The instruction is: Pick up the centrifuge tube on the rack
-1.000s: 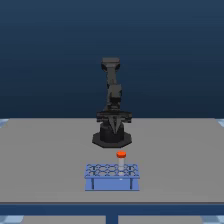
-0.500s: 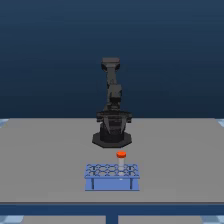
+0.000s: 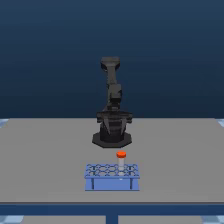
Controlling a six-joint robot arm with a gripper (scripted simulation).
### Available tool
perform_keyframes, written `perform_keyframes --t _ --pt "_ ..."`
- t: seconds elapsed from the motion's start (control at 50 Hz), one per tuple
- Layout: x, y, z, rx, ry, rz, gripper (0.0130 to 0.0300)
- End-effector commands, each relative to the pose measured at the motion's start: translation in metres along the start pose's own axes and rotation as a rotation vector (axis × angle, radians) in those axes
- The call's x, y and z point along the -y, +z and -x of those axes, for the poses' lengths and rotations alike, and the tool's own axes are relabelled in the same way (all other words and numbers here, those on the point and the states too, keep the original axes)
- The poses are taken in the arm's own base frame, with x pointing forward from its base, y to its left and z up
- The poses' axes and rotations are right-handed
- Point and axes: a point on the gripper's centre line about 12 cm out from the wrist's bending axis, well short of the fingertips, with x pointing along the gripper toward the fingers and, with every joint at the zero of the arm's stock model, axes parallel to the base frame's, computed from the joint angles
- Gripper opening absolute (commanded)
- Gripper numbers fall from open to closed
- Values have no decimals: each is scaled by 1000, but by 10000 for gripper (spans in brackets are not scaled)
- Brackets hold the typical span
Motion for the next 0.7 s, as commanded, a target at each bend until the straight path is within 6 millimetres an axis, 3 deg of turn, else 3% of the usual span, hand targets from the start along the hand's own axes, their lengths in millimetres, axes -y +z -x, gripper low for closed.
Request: perform_keyframes --t 0.02,0.3,0.7 --pt "-1 1 -3 -3 0 5 300" --pt "-3 5 -12 -21 -4 -2 300" --pt "-10 18 -42 -75 -15 -25 300"
